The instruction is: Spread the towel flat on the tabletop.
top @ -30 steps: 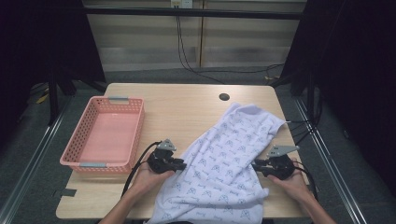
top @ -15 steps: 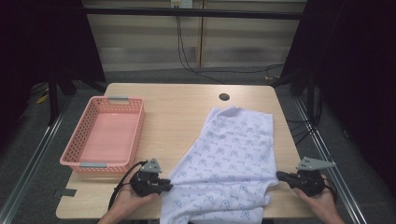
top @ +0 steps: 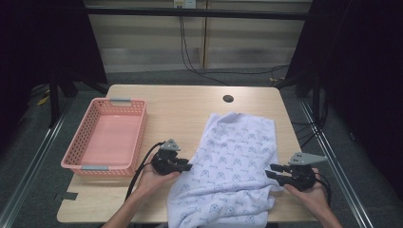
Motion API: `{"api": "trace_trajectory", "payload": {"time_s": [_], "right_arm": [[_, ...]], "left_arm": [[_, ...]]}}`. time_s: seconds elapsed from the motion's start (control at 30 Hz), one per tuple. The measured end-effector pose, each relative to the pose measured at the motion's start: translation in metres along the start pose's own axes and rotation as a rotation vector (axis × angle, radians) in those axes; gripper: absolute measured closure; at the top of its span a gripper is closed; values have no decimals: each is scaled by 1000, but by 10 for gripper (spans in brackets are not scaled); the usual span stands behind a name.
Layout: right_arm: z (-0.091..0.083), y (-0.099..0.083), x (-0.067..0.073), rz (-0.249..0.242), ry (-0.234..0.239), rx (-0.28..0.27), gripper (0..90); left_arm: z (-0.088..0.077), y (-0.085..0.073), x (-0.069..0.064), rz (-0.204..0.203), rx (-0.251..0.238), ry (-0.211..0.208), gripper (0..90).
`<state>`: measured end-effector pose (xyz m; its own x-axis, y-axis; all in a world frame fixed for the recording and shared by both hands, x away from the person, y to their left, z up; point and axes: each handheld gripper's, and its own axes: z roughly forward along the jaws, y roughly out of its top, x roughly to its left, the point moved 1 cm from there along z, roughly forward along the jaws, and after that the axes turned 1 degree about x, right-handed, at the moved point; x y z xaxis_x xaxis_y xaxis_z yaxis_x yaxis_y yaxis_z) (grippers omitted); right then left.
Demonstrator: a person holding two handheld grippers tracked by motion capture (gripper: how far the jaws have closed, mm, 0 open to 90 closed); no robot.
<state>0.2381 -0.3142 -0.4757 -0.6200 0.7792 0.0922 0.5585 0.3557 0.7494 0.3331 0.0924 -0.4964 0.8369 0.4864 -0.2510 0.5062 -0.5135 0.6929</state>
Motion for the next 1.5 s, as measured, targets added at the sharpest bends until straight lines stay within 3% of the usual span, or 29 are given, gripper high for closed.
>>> {"api": "trace_trajectory", "payload": {"time_s": [0.03, 0.07, 0.1, 0.13, 0.17, 0.2, 0.27, 0.4, 0.43, 0.47, 0.57, 0.63, 0.67, 0.7, 0.77, 0.8, 0.83, 0.9, 1.0, 1.03, 1.07, 1.1, 1.13, 1.17, 1.2, 1.3, 1.33, 1.4, 1.5], "right_arm": [[5, 1, -1, -3, 12, 10, 618], [8, 1, -2, -4, 11, 20, 609], [12, 1, -3, -2, 11, 27, 606], [12, 1, -3, -2, 11, 27, 606], [15, 1, -4, -2, 21, 34, 600], [20, 0, -6, 6, 22, 46, 592], [24, 0, -5, 1, 37, 57, 591], [29, -1, 3, -15, 71, 77, 583], [29, -1, 3, -15, 71, 77, 583], [33, -1, 6, -20, 87, 92, 579], [37, 1, 7, -14, 95, 96, 563], [40, 5, 8, -18, 94, 92, 559], [42, 7, 8, -21, 94, 84, 558], [47, 14, 10, -23, 88, 68, 558], [50, 17, 9, -30, 79, 64, 557], [58, 22, 6, -46, 57, 67, 558], [58, 22, 6, -46, 57, 67, 558], [67, 26, -6, -33, 19, 74, 558], [72, 25, -12, -33, -5, 91, 552], [74, 23, -13, -41, -5, 94, 573], [71, 21, -12, -63, -22, 94, 675], [71, 21, -12, -63, -22, 94, 675], [66, 17, -11, -64, -40, 104, 786], [66, 17, -11, -64, -40, 104, 786], [59, 12, -12, -57, -36, 100, 855], [54, 8, -13, -63, -41, 106, 867], [51, 6, -12, -67, -46, 115, 869], [42, 0, -13, -59, -51, 121, 871], [32, -8, -18, -28, -60, 121, 870]], "left_arm": [[6, 2, 3, -13, -17, -25, 651], [17, 6, 2, 3, 27, 0, 649], [19, 6, -2, 27, 44, 8, 707], [19, 6, -2, 27, 44, 8, 804], [20, 6, -5, 50, 55, 29, 804], [17, 6, -9, 54, 76, 19, 862], [13, 4, -10, 64, 80, 35, 867], [-15, -23, -18, 48, 87, 26, 867], [-15, -23, -18, 48, 87, 26, 866], [-28, -37, -25, 39, 74, -2, 866], [-42, -47, -34, 36, 65, 1, 864], [-54, -55, -39, 29, 46, -30, 856], [-58, -57, -40, 34, 43, -25, 838], [-61, -56, -35, 7, 4, 5, 721], [-60, -53, -30, -11, -14, -2, 687], [-55, -44, -17, -32, -44, 20, 676], [-55, -44, -17, -32, -44, 20, 688], [-45, -28, 3, -69, -76, 69, 725], [-37, -21, 15, -107, -91, 73, 756], [-34, -19, 19, -114, -88, 104, 762], [-26, -16, 25, -117, -78, 125, 766], [-26, -16, 25, -117, -78, 125, 766], [-19, -14, 30, -132, -61, 125, 766], [-19, -14, 30, -132, -61, 125, 765], [-15, -14, 32, -128, -49, 147, 764], [-7, -10, 37, -140, -42, 161, 759], [-4, -9, 36, -131, -42, 145, 758], [-1, -7, 34, -109, -28, 166, 739], [0, -5, 28, -72, -35, 152, 691]]}}
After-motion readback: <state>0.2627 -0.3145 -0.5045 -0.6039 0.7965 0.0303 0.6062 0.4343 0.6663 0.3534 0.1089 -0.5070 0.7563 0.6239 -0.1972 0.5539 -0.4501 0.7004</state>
